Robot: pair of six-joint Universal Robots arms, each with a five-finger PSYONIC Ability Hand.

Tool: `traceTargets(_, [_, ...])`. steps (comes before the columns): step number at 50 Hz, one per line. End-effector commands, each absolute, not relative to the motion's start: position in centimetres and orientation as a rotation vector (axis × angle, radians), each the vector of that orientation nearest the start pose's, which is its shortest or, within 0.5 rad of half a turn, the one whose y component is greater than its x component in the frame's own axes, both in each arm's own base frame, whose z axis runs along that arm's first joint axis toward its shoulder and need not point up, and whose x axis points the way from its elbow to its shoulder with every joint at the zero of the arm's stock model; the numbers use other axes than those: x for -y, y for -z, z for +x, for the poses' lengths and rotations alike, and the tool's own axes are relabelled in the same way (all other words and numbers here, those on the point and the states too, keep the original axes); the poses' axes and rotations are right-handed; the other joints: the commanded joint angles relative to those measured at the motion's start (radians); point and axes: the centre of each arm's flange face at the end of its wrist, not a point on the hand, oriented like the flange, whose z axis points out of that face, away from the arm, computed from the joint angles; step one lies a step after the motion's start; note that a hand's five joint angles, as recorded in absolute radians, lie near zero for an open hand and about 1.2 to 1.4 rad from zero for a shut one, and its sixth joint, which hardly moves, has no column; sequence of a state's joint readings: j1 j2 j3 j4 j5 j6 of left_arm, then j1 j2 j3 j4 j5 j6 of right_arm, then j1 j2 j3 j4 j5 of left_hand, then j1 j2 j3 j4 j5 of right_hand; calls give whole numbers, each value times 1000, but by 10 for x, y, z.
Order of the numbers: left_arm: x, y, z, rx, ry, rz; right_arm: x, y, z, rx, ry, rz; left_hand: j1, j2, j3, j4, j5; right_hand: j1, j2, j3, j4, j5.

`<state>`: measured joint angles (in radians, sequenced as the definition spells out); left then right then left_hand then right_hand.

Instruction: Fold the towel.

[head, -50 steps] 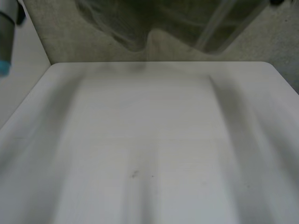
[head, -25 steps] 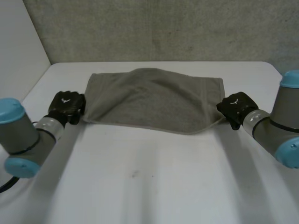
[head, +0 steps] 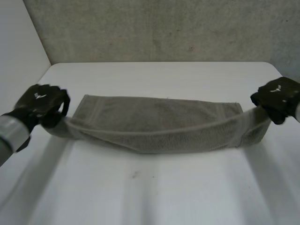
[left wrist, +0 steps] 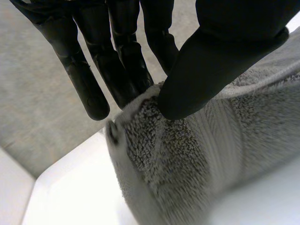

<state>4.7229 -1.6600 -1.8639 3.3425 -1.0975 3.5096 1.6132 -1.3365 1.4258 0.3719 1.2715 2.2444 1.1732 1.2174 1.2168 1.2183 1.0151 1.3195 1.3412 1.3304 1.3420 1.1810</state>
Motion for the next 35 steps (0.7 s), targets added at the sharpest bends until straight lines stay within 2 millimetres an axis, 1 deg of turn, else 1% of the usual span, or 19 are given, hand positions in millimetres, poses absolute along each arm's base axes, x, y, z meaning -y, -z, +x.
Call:
traceTargets(1, [365,-183,-207,-2286,2078,905,367,-218,201,-2464,1766,-1519,223,179,179,178,207,77,55,66,54,41])
traceTargets(2, [383,-179,-208,-2273,2081,872,378,-211,204,-2479,1779,-1498,223,179,179,178,207,77,55,66,54,41])
traceTargets(3, [383,-178,-209,-2273,2081,871,378,-211,205,-2479,1779,-1498,223,179,179,178,207,77,55,66,54,41])
traceTargets(5, [411,-168,-219,-2240,2107,863,400,-199,208,-2505,1809,-1424,223,179,179,178,207,77,55,66,54,41])
traceTargets(6, [411,-168,-219,-2240,2107,863,400,-199,208,-2505,1809,-1423,223,179,179,178,207,77,55,66,54,41])
traceTargets(7, [421,-163,-227,-2226,2124,877,408,-192,212,-2511,1822,-1400,223,179,179,178,207,77,55,66,54,41])
traceTargets(8, [421,-163,-227,-2226,2125,877,408,-192,212,-2511,1822,-1400,223,179,179,178,207,77,55,66,54,41])
traceTargets(10, [435,-156,-241,-2210,2146,899,419,-185,218,-2527,1854,-1368,223,179,179,178,207,77,55,66,54,41])
traceTargets(11, [436,-156,-241,-2210,2146,899,419,-185,218,-2527,1854,-1368,223,179,179,178,207,77,55,66,54,41])
traceTargets(13, [449,-149,-243,-2198,2141,874,429,-180,218,-2561,1900,-1342,223,179,179,178,207,77,55,66,54,41])
traceTargets(16, [454,-145,-246,-2192,2141,868,434,-178,218,-2574,1930,-1326,223,179,179,178,207,77,55,66,54,41])
traceTargets(18, [460,-136,-252,-2181,2146,865,441,-172,220,-2590,1984,-1322,223,179,179,178,207,77,55,66,54,41])
traceTargets(25, [470,-123,-255,-2165,2160,860,446,-168,224,-2608,2031,-1302,223,179,179,178,207,77,55,66,54,41])
traceTargets(26, [470,-121,-255,-2169,2157,863,446,-167,224,-2608,2031,-1293,223,179,179,178,207,-437,-458,-448,-459,-473])
traceTargets(27, [470,-121,-255,-2169,2157,863,446,-167,224,-2608,2031,-1293,223,179,179,178,207,-442,-463,-453,-464,-478])
traceTargets(28, [469,-119,-257,-2176,2155,868,444,-165,227,-2609,2021,-1296,-96,-140,-140,-141,-113,-1145,-1167,-1156,-1167,-1181])
traceTargets(29, [467,-119,-259,-2184,2152,876,443,-164,228,-2611,2016,-1297,-855,-899,-899,-900,-872,-1145,-1167,-1156,-1167,-1181])
traceTargets(33, [457,-120,-270,-2199,2152,911,440,-166,229,-2617,2009,-1287,-999,-1043,-1042,-1044,-1015,-1145,-1167,-1156,-1167,-1181])
traceTargets(35, [454,-124,-269,-2209,2146,910,438,-170,229,-2617,2005,-1270,-999,-1043,-1042,-1044,-1015,-1145,-1167,-1156,-1167,-1181])
